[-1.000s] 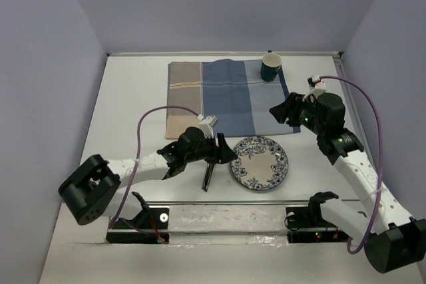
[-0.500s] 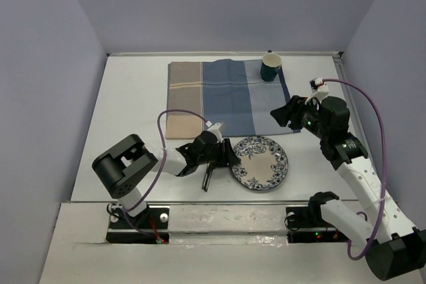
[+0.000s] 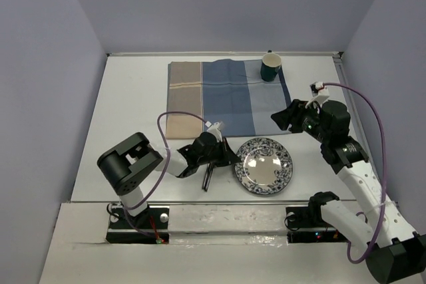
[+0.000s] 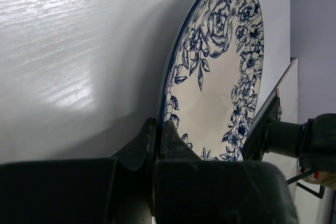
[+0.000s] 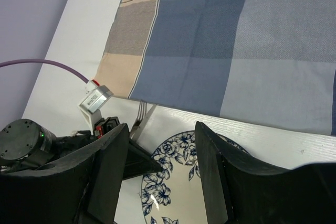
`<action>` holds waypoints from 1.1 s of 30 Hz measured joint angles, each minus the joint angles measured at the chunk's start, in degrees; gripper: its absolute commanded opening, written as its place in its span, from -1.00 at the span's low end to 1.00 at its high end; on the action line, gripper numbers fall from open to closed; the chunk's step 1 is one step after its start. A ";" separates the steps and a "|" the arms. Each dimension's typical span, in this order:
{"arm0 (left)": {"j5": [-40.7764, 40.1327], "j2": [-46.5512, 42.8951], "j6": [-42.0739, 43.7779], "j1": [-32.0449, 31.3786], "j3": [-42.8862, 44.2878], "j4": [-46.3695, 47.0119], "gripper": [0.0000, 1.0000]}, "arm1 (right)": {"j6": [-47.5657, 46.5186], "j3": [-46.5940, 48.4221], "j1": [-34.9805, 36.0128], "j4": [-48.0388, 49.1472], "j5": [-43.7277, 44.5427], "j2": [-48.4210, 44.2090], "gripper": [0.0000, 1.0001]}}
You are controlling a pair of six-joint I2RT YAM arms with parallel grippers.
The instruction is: Set the dinner table for one person
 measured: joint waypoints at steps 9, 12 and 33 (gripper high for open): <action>-0.59 -15.30 2.01 2.05 -2.10 -8.59 -1.00 | -0.50 3.10 0.00 -3.76 1.97 -4.07 0.18; 0.76 -19.67 1.75 5.86 -1.84 -8.85 -1.00 | -0.70 4.28 0.00 -4.74 2.67 -5.05 0.18; -1.03 9.60 2.01 32.04 27.21 -9.88 -1.00 | -1.42 4.59 0.00 -6.27 2.82 -1.75 0.18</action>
